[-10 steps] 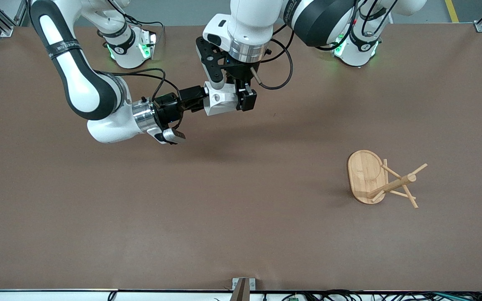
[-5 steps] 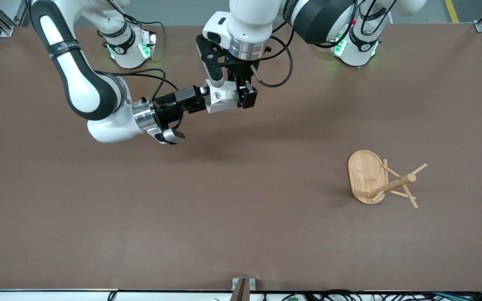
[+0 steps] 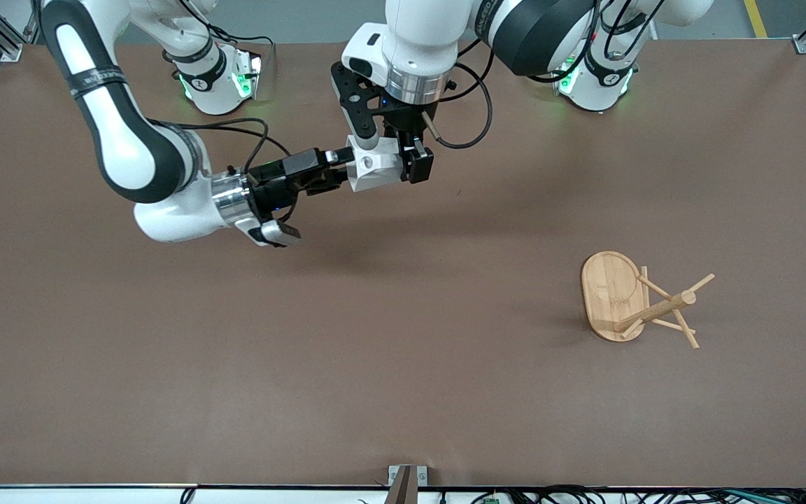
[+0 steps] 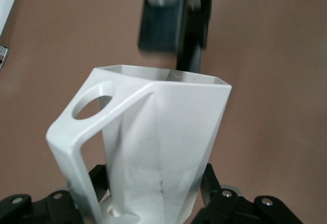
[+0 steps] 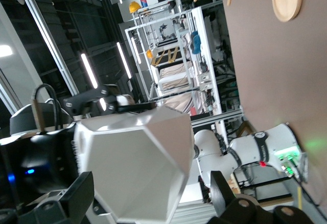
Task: Hang cup on rack
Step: 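Grasp the white cup rim with the left gripper, then open the right gripper and withdraw it while the left gripper lifts the cup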
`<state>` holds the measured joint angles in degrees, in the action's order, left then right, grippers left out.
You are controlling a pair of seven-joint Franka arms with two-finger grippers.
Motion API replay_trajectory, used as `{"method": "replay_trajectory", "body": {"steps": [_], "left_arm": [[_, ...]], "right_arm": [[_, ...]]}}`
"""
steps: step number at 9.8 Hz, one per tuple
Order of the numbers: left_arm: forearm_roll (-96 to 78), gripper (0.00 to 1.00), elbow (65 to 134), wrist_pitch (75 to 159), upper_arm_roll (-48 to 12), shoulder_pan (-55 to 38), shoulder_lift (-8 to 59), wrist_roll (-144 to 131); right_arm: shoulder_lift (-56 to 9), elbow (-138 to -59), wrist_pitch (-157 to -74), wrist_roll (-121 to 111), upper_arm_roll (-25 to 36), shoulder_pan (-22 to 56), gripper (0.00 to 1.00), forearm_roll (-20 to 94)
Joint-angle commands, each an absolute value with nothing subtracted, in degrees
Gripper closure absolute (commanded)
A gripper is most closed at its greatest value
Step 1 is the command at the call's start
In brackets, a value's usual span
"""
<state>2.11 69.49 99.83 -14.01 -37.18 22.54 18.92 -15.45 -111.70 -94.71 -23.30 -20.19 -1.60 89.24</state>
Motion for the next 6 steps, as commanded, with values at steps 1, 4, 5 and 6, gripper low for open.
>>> {"method": "replay_trajectory", "body": {"steps": [1, 4, 5, 6], "left_arm": [[3.34, 0.95, 70.93, 99.32, -14.15, -37.00, 23.20, 18.81], [3.43, 0.98, 73.20, 99.23, -13.80, -36.83, 23.29, 10.24], [4.04, 0.98, 73.91, 98.97, -13.62, -36.83, 23.29, 5.15], [7.61, 0.98, 74.09, 98.01, -13.71, -37.00, 23.29, 0.05]], "right_arm": [[-14.41, -107.25, -93.60, -15.78, -16.81, -3.43, 0.00, 80.11], [-14.24, -100.48, -93.78, -7.14, -11.18, -3.43, 0.00, 62.03], [-13.46, -98.89, -94.13, -4.94, -8.73, -3.25, 0.00, 53.96], [-12.66, -96.70, -94.30, -2.31, -6.79, -3.25, 0.00, 42.91]]}}
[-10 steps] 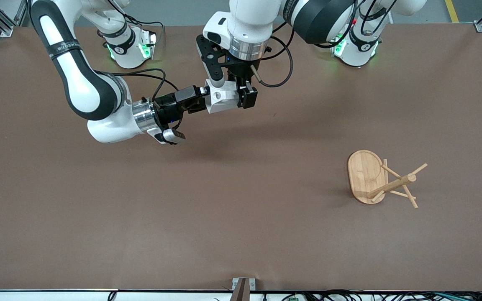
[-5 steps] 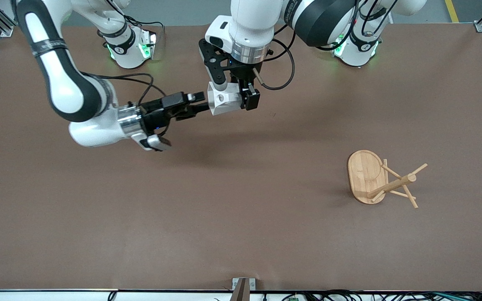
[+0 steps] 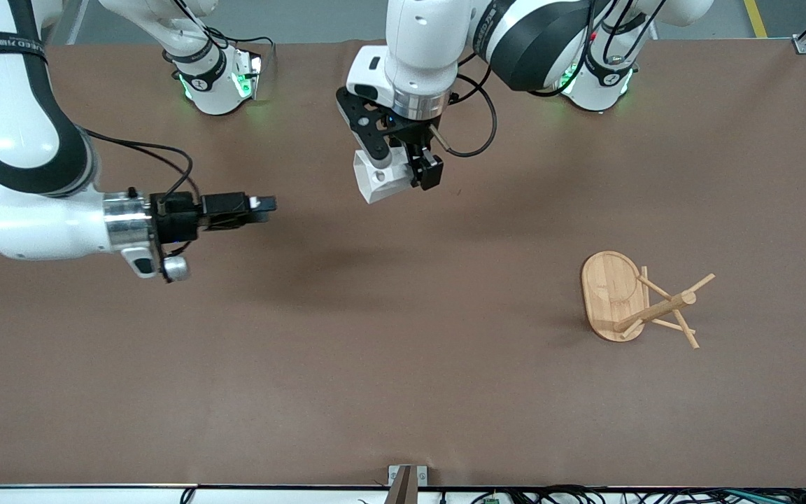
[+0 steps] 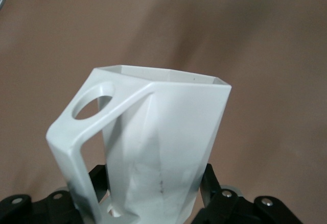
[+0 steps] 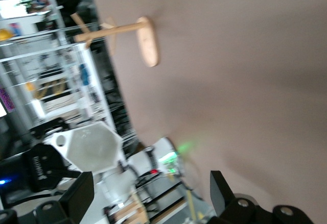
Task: Hang cup on rack
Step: 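Open the right gripper and withdraw it while the left gripper lifts the cup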
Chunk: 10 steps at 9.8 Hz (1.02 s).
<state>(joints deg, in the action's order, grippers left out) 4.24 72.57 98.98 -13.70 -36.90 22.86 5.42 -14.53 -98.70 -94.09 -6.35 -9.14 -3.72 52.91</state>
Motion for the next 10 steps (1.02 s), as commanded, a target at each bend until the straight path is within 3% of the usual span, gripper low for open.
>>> {"method": "replay_trajectory", "body": {"steps": [1, 3, 5, 6, 8, 10], "left_arm": [[10.26, 0.98, 74.18, 97.04, -13.71, -37.18, 23.38, -5.22], [12.12, 0.98, 75.58, 96.50, -13.71, -36.83, 23.82, -13.58], [15.45, 0.98, 76.99, 96.33, -13.62, -36.74, 23.82, -23.33], [17.64, 0.98, 77.86, 96.33, -13.62, -36.65, 23.91, -27.03], [20.03, 0.98, 78.31, 93.80, -13.18, -35.17, 24.17, -28.83], [23.45, 0.99, 78.49, 89.24, -13.10, -33.14, 24.17, -28.92]], "right_arm": [[-12.22, -94.59, -94.31, -0.81, -5.72, -3.25, 0.00, 31.75], [-9.34, -94.22, -96.31, -0.44, -4.41, -3.34, 0.00, 11.08], [-6.86, -91.35, -99.31, -1.14, -3.17, -3.51, 0.00, -2.49], [-6.94, -88.19, -98.45, -1.06, -2.03, -3.34, 0.00, -5.77], [-6.33, -81.95, -87.96, -0.18, -1.41, -3.43, 0.00, -5.98], [-1.44, -80.86, -82.37, 5.40, -0.26, -3.34, 0.00, -4.84]]}}
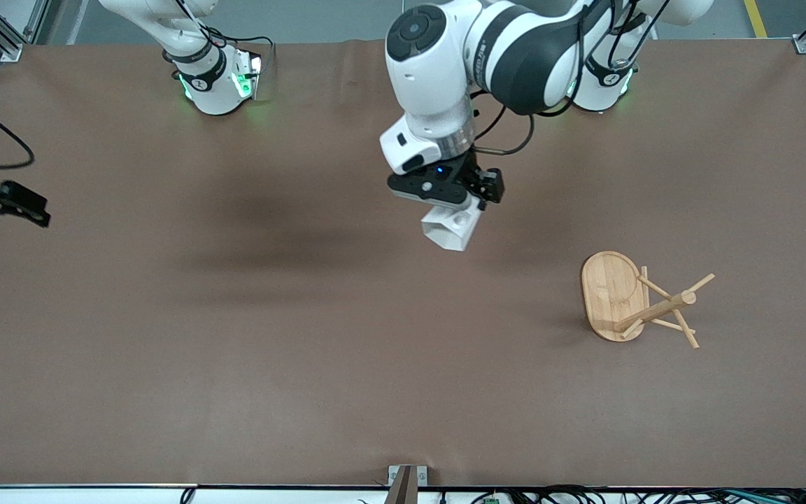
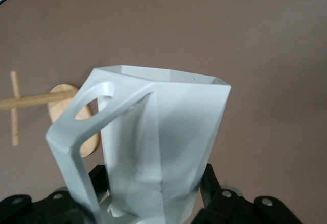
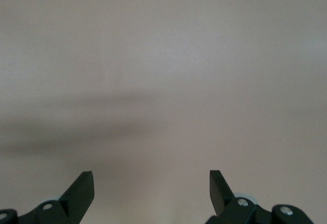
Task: Hang cup on rack
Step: 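Carry the white cup with the left gripper to the wooden rack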
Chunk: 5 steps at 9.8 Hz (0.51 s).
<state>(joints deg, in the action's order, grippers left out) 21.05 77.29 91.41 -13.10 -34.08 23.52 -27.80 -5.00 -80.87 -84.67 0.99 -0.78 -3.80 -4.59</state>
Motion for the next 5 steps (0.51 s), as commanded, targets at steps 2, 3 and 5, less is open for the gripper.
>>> {"method": "replay_trajectory", "body": {"steps": [2, 3, 5], "left_arm": [[26.80, 0.99, 79.53, 87.01, -13.18, -30.95, 24.87, -33.37], [26.63, 0.99, 79.89, 86.92, -13.18, -30.07, 25.31, -35.83], [26.72, 0.99, 82.34, 86.92, -13.27, -27.61, 25.40, -40.06]], "right_arm": [[-0.97, -80.33, -77.36, 10.36, -0.79, -3.08, 0.00, -4.13], [-1.14, -79.37, -77.52, 9.33, -0.53, -3.25, 0.00, -4.57], [-1.23, -78.49, -77.69, 9.32, -0.53, -3.43, 0.00, -3.87]]}}
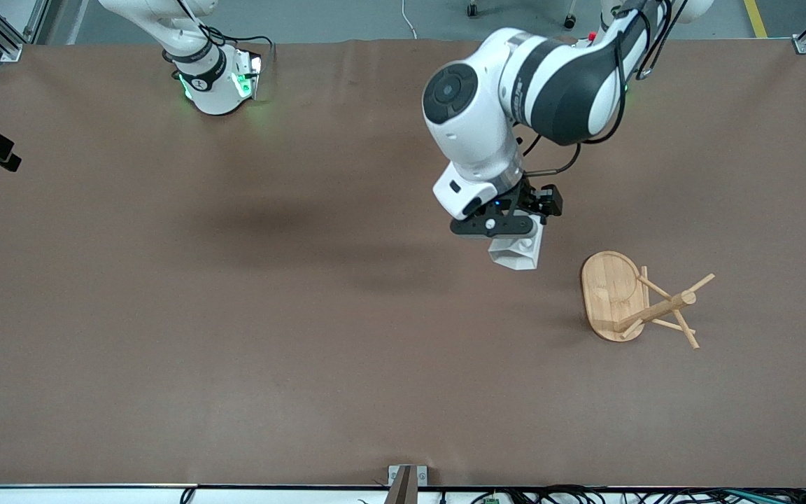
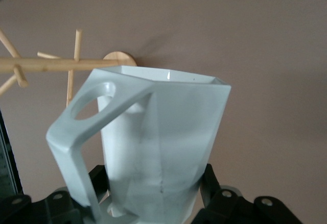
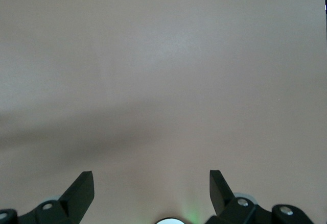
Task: Hang cup on rack
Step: 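Carry the white cup with the left gripper to the wooden rack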
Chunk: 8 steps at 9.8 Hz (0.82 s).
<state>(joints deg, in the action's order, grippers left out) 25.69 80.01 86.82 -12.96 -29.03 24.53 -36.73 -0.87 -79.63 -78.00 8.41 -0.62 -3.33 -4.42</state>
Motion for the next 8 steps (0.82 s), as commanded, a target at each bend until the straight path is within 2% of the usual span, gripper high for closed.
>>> {"method": "replay_trajectory", "body": {"steps": [1, 3, 8], "left_arm": [[26.46, 0.99, 82.96, 86.92, -13.27, -26.38, 25.31, -40.86], [24.45, 0.99, 83.14, 87.36, -13.36, -23.48, 25.31, -43.58], [19.95, 0.99, 87.09, 94.82, -13.45, -19.79, 25.31, -55.88]], "right_arm": [[-1.32, -79.01, -79.00, 9.14, -0.27, -3.60, 0.00, -2.91], [-0.88, -81.03, -82.26, 8.62, -0.35, -4.39, 0.00, -0.98], [-0.88, -80.42, -82.00, 3.60, -0.61, -5.10, 0.00, -0.52]]}}
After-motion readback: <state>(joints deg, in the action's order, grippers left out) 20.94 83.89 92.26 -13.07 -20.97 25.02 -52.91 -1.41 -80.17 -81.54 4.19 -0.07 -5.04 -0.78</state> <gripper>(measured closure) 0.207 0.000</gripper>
